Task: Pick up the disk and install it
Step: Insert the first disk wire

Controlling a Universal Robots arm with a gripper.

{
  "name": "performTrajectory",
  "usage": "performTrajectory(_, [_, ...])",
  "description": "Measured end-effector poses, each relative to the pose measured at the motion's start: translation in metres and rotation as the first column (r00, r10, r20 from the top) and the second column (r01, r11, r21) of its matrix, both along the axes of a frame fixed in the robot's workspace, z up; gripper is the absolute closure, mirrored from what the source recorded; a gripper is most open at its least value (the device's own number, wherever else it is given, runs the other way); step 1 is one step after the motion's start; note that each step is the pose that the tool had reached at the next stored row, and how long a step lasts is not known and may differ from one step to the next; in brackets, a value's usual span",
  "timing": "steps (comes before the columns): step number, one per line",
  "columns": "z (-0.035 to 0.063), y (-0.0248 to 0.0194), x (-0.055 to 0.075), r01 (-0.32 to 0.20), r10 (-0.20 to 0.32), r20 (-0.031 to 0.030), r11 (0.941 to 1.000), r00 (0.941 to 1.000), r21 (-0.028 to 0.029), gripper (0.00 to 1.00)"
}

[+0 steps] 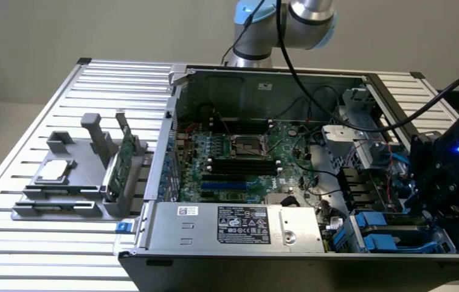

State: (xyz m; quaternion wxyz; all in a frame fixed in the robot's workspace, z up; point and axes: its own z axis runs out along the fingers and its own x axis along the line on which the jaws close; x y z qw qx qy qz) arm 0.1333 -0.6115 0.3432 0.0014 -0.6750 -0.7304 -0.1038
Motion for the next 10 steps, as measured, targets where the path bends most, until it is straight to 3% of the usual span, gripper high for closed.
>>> performTrajectory(2, [0.0000,0.0013,0.0000,0.002,-0.002,-0.0269,1.0000,0.9996,0.0000,0.84])
performTrajectory(4, [0.0000,0.0024,0.0000,0.007,-0.007,-0.0452,1.0000,0.9990,-0.0002,0.84])
performTrajectory(7, [0.0000,0.0045,0.0000,0.014,-0.014,-0.0634,0.9999,0.9979,-0.0003,0.84])
performTrajectory(9, [0.0000,0.0062,-0.0001,0.016,-0.016,-0.0705,0.9999,0.9974,-0.0007,0.84])
performTrajectory(10, [0.0000,0.0070,-0.0001,0.017,-0.018,-0.0710,0.9998,0.9973,-0.0013,0.84])
